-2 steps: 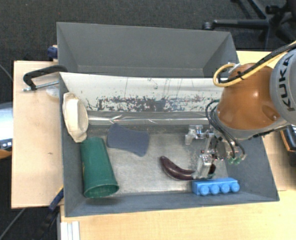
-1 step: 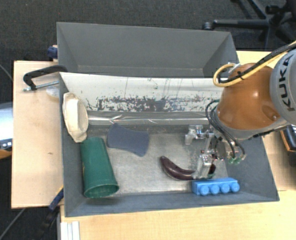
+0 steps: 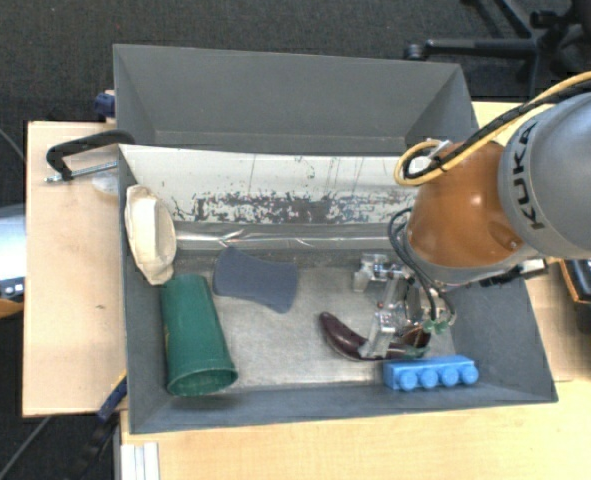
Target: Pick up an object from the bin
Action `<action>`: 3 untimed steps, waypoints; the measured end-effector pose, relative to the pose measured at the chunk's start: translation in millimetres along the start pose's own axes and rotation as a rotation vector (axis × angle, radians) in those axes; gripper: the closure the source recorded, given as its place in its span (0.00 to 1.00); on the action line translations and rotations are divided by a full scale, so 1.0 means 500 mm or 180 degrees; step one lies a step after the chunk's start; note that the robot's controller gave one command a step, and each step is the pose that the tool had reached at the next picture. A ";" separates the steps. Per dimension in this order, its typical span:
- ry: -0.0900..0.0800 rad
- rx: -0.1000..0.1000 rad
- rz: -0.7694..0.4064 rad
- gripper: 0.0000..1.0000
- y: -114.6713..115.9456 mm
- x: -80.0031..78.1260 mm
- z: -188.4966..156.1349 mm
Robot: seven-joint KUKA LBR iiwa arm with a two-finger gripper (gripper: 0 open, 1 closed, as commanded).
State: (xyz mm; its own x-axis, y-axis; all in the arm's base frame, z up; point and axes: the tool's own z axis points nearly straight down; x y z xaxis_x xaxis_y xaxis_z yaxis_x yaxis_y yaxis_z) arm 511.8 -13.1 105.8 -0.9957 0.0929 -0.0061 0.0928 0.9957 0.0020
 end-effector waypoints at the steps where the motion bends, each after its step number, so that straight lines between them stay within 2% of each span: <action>1: 0.0008 -0.0002 0.0095 0.00 0.013 -0.028 0.071; 2: 0.0000 -0.0004 0.0278 1.00 0.040 -0.004 0.071; 3: 0.0000 -0.0004 0.0278 1.00 0.040 -0.004 0.071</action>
Offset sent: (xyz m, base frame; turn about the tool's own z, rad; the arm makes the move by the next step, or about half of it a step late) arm 0.0036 0.0186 -0.0358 0.0887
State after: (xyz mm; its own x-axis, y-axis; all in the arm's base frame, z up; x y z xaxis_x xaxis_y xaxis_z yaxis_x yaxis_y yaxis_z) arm 516.0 6.5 70.5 -0.9838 0.1793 -0.0060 0.1793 0.9838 0.0038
